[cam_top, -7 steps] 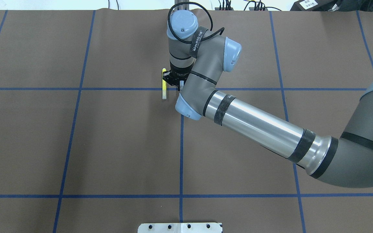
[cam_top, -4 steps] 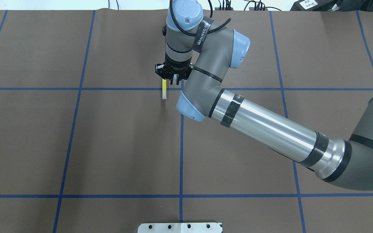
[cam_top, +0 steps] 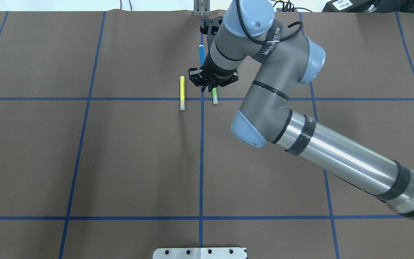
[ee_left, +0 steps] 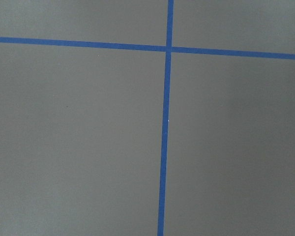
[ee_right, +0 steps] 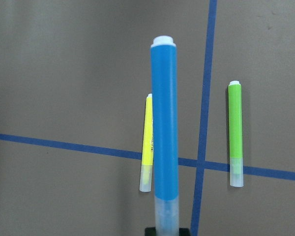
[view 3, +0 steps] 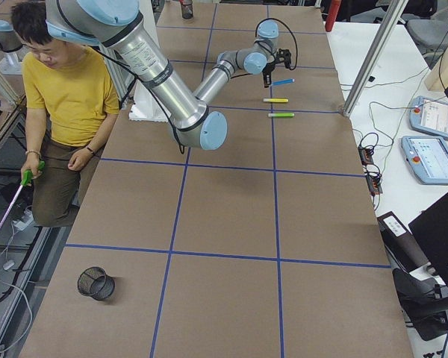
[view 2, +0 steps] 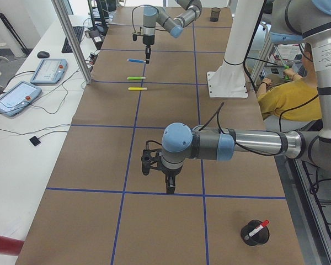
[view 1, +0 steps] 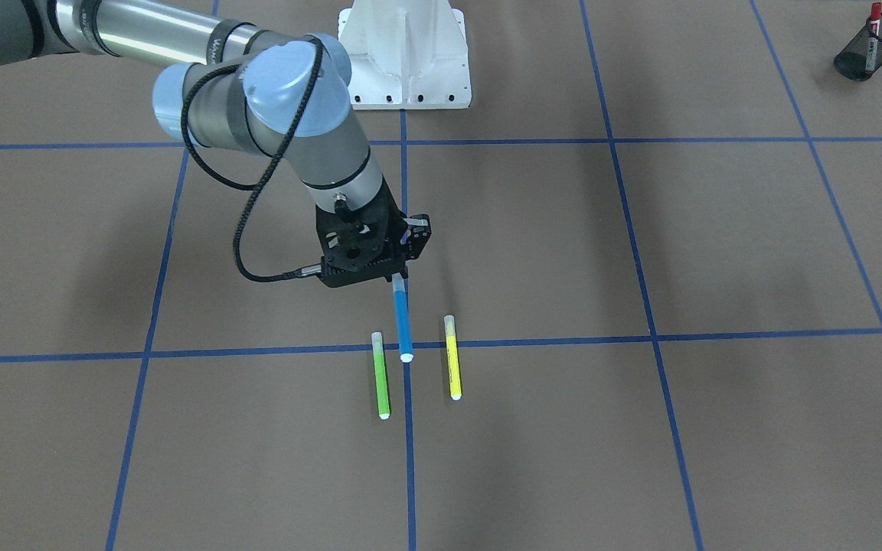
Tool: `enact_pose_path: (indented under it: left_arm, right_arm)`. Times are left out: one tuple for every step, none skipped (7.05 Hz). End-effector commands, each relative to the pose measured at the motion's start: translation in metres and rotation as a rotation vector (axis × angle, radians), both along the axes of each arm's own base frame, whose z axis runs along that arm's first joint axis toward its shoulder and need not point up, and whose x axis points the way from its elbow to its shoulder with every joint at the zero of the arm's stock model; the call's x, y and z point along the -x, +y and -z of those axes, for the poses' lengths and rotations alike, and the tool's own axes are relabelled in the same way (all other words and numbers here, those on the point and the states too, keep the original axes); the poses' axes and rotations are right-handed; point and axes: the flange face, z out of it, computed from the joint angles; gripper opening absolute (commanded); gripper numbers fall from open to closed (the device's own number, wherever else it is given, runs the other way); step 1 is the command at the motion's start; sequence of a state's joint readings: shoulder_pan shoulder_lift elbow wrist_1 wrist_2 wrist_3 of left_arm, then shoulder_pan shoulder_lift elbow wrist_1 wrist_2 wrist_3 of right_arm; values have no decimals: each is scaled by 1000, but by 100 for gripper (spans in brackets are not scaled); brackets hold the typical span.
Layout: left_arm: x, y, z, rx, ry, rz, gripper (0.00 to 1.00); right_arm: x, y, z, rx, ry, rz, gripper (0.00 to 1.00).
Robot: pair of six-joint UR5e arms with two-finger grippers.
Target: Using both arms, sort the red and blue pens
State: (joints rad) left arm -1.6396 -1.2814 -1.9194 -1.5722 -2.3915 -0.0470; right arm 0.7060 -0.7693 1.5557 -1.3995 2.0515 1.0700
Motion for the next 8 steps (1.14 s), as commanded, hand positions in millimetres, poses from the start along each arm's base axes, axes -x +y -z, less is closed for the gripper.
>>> enact_pose_path:
  left_arm:
    - [0, 0, 0, 0, 0, 0, 99]
    - [0, 0, -1, 2, 0, 0, 99]
    - [0, 0, -1, 2, 0, 0, 99]
    - [0, 0, -1, 2, 0, 0, 99]
    - [-1, 0, -1, 2, 0, -2, 99]
    - [-1, 0, -1, 2, 0, -2, 99]
    - [-1, 0, -1, 2, 0, -2, 99]
    - [-1, 0, -1, 0, 0, -2, 99]
  right_arm:
    - [-58, 29, -15, -35, -50, -27, 0]
    - [-93, 25, -41, -29, -35, -60, 0]
    - [-119, 33, -65, -54, -18, -54, 0]
    - [-136, 45, -81, -204, 17, 36, 0]
    - [-153, 59, -91, -221, 19, 45, 0]
    - [-177, 63, -98, -179, -6, 68, 0]
    - [-215, 56, -116, -148, -11, 50, 0]
    - [-238, 68, -140, -126, 7, 51, 0]
